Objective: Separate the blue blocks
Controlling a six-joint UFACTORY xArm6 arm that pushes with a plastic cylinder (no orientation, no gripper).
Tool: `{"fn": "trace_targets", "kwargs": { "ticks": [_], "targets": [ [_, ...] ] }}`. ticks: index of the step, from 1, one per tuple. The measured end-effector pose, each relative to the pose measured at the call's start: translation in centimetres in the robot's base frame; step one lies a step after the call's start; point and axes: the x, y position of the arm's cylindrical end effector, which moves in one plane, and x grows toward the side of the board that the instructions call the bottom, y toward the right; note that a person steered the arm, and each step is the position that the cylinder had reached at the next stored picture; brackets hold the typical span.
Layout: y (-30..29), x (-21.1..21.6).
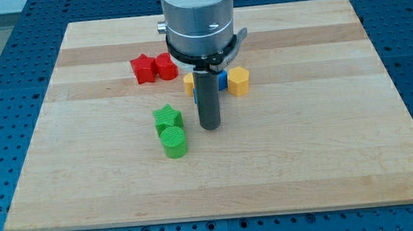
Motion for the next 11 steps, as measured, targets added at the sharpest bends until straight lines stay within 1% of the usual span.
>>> {"fn": "trace_targets", "kwargs": {
  "ticks": [6,10,11],
  "targets": [
    [0.0,-5.1],
    [0.0,-12.3],
    [0.0,-12.4]
  ]
}}
